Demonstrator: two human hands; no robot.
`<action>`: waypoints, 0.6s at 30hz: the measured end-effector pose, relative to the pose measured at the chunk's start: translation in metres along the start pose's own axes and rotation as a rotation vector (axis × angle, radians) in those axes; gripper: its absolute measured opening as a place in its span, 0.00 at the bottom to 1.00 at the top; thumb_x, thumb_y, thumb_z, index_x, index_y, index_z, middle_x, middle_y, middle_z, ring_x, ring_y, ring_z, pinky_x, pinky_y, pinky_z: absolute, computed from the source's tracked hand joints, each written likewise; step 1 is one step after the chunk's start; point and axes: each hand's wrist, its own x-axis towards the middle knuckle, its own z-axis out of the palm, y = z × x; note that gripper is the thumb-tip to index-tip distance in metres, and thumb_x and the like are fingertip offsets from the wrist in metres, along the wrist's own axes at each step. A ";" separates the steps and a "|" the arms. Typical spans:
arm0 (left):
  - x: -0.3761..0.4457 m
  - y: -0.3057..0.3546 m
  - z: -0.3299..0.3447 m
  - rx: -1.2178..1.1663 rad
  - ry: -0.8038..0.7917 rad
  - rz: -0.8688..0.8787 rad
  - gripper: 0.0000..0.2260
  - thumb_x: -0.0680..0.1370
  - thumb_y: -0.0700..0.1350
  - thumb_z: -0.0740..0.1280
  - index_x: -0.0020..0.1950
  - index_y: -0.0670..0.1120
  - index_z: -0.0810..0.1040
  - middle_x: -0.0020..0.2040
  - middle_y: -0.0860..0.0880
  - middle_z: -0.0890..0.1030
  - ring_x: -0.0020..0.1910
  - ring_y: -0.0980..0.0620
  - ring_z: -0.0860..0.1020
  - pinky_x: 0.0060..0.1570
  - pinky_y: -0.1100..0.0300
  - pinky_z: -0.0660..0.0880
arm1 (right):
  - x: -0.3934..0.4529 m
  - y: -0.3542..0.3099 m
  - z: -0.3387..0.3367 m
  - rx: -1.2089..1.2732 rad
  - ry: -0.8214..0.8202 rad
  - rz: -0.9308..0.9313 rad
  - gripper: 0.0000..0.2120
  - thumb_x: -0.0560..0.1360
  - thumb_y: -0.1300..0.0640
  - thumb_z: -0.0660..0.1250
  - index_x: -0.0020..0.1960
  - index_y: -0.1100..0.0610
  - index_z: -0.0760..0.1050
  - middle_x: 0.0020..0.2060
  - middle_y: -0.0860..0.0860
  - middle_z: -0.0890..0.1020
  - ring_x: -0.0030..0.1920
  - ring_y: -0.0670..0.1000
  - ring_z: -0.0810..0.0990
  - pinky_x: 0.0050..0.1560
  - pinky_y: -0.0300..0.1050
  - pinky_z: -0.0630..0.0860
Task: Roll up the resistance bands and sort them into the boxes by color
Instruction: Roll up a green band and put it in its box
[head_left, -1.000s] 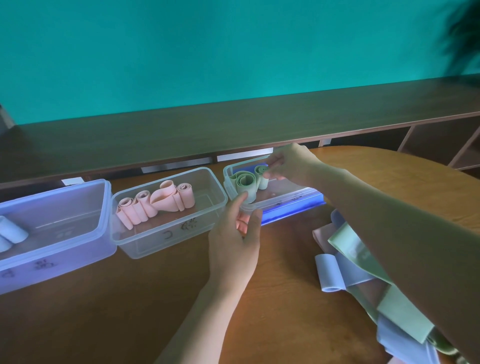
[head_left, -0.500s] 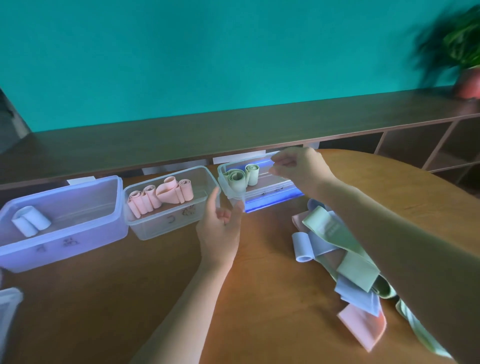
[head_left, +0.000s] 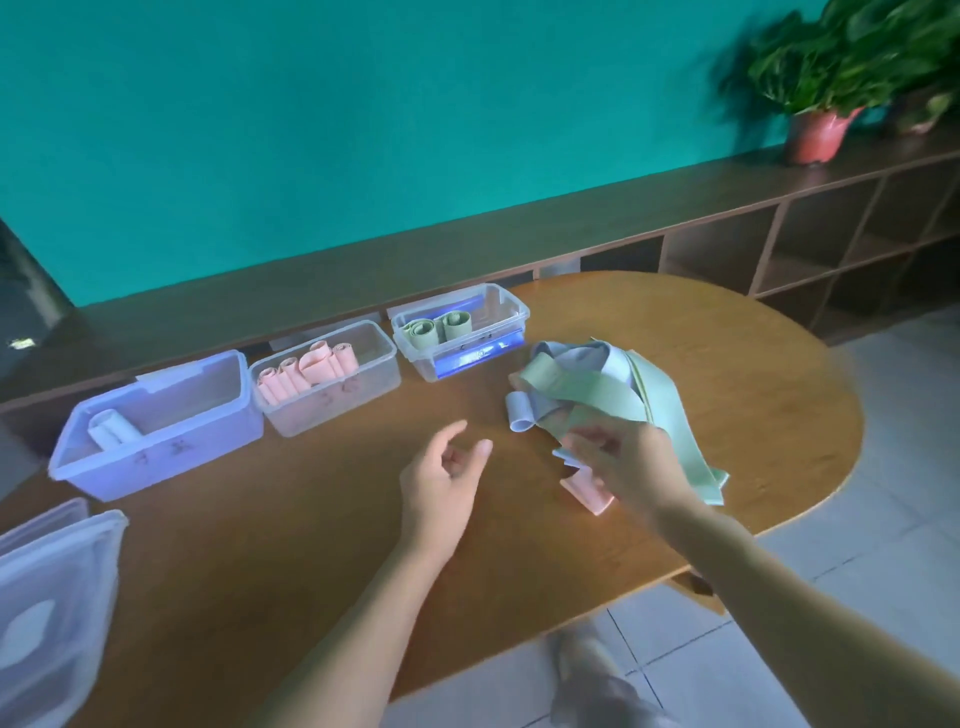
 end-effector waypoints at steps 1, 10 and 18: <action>-0.008 0.004 0.004 0.009 -0.038 0.019 0.14 0.76 0.52 0.74 0.61 0.53 0.83 0.40 0.54 0.83 0.40 0.55 0.82 0.50 0.57 0.80 | -0.010 0.009 -0.004 -0.023 0.016 0.005 0.05 0.76 0.50 0.74 0.49 0.49 0.86 0.33 0.43 0.84 0.32 0.40 0.79 0.34 0.31 0.71; -0.031 0.047 0.040 0.049 -0.304 0.100 0.11 0.75 0.45 0.75 0.57 0.53 0.85 0.46 0.56 0.84 0.43 0.61 0.80 0.46 0.73 0.73 | -0.048 0.028 -0.029 0.035 0.008 0.044 0.04 0.77 0.54 0.73 0.51 0.52 0.83 0.33 0.54 0.82 0.23 0.40 0.75 0.30 0.31 0.71; -0.019 0.064 0.047 0.140 -0.274 0.113 0.13 0.76 0.43 0.74 0.57 0.56 0.82 0.42 0.56 0.83 0.40 0.62 0.79 0.42 0.73 0.73 | -0.026 0.020 -0.035 0.057 -0.029 0.041 0.10 0.75 0.53 0.73 0.56 0.51 0.82 0.31 0.48 0.83 0.26 0.43 0.76 0.32 0.36 0.76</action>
